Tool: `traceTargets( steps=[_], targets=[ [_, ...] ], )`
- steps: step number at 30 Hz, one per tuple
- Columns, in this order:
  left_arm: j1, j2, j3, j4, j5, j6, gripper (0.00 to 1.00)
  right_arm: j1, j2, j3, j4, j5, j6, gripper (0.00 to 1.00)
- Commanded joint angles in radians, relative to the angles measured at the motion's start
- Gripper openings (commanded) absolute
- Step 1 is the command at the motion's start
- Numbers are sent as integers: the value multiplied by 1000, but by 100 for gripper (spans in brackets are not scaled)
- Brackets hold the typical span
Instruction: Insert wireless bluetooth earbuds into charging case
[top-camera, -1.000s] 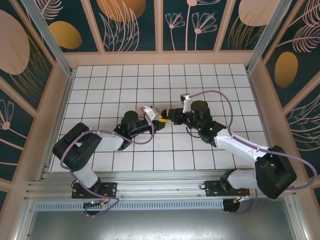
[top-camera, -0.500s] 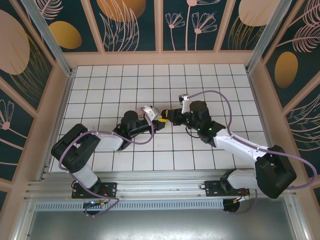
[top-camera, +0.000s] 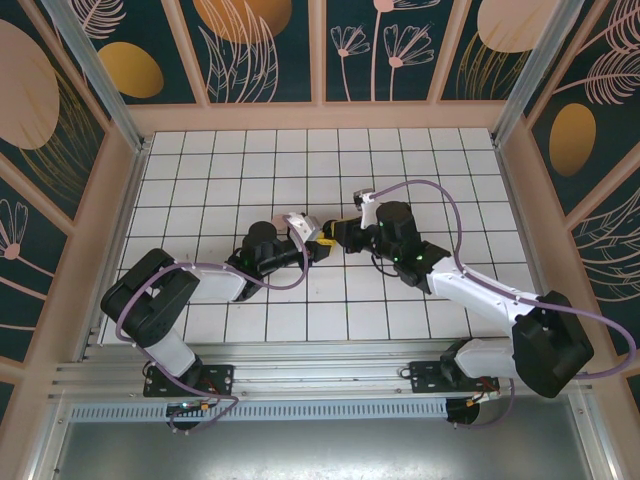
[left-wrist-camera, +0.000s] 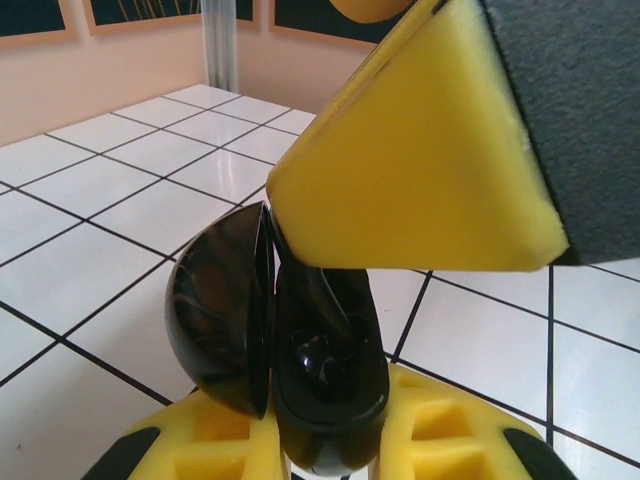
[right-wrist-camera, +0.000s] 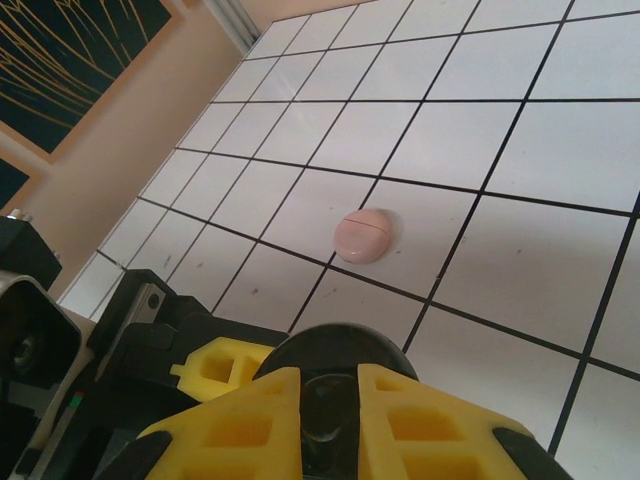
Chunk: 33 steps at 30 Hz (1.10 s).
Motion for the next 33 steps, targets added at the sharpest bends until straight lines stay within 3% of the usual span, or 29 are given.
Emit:
traceTargets(
  steps=[1, 23, 33],
  targets=[
    [-2, -39, 22, 50, -13, 16, 7, 15, -30, 14, -69, 19, -42, 17],
    [-1, -62, 17, 49, -1, 17, 7, 28, -33, 5, -41, -31, -64, 17],
    [-2, -77, 14, 39, -1, 27, 7, 28, -33, 12, -98, 25, -68, 17]
  ],
)
